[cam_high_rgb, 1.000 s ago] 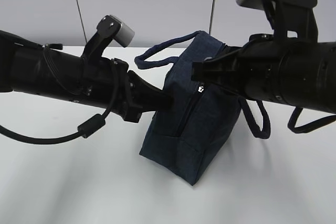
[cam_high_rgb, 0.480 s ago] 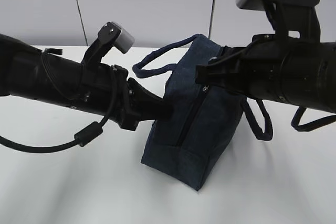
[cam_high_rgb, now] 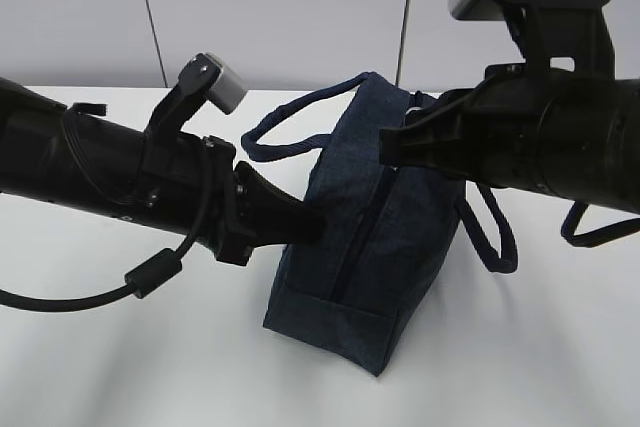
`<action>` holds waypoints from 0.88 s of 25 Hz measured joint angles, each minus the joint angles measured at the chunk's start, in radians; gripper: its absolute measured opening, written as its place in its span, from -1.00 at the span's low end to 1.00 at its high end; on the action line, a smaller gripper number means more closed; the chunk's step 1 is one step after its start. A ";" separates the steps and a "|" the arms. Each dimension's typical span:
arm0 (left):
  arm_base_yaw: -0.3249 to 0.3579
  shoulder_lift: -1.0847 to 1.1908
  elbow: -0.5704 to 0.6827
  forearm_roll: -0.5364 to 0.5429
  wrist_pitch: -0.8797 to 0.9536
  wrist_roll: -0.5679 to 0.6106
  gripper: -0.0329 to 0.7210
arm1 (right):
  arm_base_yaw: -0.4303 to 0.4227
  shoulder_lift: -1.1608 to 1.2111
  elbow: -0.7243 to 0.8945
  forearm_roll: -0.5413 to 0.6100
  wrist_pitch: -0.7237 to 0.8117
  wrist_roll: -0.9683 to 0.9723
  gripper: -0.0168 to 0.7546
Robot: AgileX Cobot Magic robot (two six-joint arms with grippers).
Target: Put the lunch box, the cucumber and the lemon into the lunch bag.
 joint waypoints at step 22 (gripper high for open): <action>0.000 -0.007 0.000 0.072 0.038 -0.067 -0.92 | -0.134 0.100 -0.098 -0.047 0.096 -0.038 -0.96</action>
